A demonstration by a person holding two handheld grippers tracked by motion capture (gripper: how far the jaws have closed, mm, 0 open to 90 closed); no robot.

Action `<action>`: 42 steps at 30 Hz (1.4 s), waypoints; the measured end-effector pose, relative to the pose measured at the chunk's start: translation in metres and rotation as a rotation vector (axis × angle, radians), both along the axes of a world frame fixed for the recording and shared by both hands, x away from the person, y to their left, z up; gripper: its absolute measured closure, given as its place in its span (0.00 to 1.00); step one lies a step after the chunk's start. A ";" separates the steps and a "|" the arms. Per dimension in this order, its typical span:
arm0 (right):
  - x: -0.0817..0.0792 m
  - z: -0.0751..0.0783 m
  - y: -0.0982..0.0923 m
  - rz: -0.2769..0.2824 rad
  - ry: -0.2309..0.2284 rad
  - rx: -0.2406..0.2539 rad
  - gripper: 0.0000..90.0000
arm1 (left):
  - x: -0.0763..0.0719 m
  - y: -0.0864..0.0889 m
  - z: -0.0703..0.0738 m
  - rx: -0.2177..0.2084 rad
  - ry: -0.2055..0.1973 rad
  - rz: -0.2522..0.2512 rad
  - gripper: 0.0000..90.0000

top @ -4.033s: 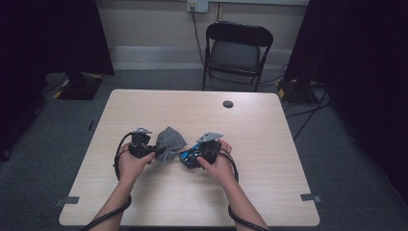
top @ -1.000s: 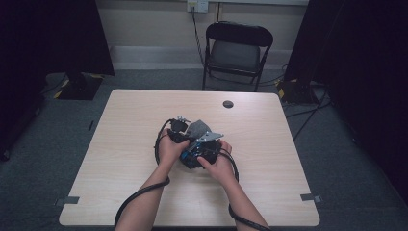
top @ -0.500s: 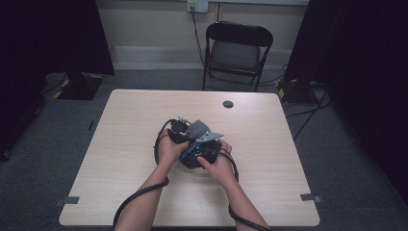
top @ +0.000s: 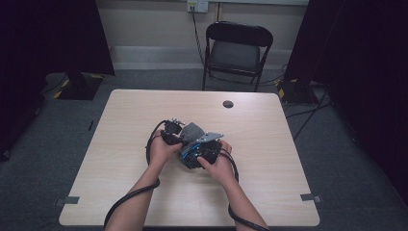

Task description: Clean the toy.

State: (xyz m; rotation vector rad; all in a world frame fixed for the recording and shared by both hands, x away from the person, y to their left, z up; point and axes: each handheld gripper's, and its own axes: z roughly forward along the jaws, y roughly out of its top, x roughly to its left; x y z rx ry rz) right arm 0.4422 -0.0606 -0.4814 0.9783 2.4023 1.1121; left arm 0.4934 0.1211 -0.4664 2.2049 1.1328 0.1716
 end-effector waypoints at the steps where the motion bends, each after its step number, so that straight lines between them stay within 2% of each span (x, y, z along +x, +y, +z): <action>1: 0.000 0.000 0.000 0.000 -0.001 -0.001 0.08 | -0.001 0.002 0.000 -0.002 0.002 -0.003 0.82; 8: 0.000 0.000 0.000 -0.001 0.000 -0.001 0.08 | -0.007 0.014 -0.001 -0.022 0.012 0.013 0.82; 12: 0.000 0.000 0.000 -0.003 -0.001 0.002 0.08 | -0.011 0.022 0.000 -0.020 0.017 -0.003 0.83; 18: 0.000 0.000 0.000 -0.005 -0.002 -0.002 0.08 | -0.019 0.032 -0.002 -0.041 0.019 0.005 0.83; 29: -0.001 0.000 0.000 -0.006 -0.003 0.002 0.08 | -0.031 0.046 -0.001 -0.037 0.024 -0.011 0.83; 42: -0.001 0.000 0.000 -0.007 -0.003 0.000 0.08 | -0.049 0.068 -0.001 -0.050 0.023 0.003 0.83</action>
